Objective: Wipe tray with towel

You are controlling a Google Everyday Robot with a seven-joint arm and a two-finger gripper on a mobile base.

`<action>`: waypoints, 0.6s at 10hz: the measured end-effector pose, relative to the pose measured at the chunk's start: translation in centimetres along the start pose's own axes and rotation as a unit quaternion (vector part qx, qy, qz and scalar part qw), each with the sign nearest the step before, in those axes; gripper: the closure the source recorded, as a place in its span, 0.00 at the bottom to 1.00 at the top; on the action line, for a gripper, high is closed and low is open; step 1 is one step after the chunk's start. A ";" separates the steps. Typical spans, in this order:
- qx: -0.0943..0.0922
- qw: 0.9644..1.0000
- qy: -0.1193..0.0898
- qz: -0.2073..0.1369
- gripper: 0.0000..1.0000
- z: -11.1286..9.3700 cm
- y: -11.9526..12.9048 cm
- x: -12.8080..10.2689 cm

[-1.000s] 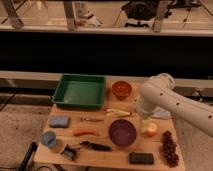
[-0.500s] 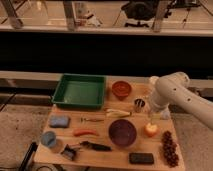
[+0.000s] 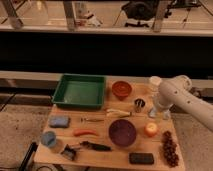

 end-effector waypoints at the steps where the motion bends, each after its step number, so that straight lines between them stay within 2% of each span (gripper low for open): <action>1: 0.001 1.000 0.008 0.006 0.20 0.6 0.2 0.6; 3: -0.002 0.999 0.022 0.032 0.20 2.9 0.6 2.5; 6: -0.017 0.996 0.022 0.083 0.20 5.9 1.2 5.6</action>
